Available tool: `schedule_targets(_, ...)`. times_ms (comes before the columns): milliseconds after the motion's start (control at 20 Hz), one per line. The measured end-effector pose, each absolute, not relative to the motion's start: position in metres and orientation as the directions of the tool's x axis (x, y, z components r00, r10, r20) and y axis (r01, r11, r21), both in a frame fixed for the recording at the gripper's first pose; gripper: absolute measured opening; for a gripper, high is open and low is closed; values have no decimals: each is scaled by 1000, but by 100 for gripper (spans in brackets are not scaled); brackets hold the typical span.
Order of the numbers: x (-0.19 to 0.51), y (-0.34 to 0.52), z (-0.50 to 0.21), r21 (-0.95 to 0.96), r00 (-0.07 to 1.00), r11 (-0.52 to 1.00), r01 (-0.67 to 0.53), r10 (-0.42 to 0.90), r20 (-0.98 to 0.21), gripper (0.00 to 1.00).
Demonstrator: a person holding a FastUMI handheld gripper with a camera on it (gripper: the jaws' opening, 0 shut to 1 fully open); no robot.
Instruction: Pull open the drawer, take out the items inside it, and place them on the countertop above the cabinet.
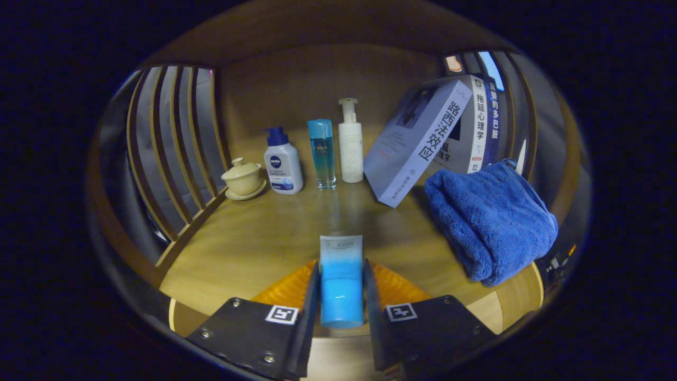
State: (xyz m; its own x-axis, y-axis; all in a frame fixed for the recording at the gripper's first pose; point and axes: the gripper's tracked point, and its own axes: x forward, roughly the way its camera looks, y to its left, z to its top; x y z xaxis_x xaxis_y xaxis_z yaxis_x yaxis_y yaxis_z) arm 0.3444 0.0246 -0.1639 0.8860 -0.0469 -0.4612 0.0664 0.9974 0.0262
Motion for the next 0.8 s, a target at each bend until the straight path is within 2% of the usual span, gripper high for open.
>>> schedule_targets(50,341,26,-163,19,885,998,64,-48,-463,46)
schedule_targets(350,314,34,-142,-25,914,1000,7,-17,-405,100)
schedule_targets(800,253,35,-78,97,950,995,-39,67,-304,99)
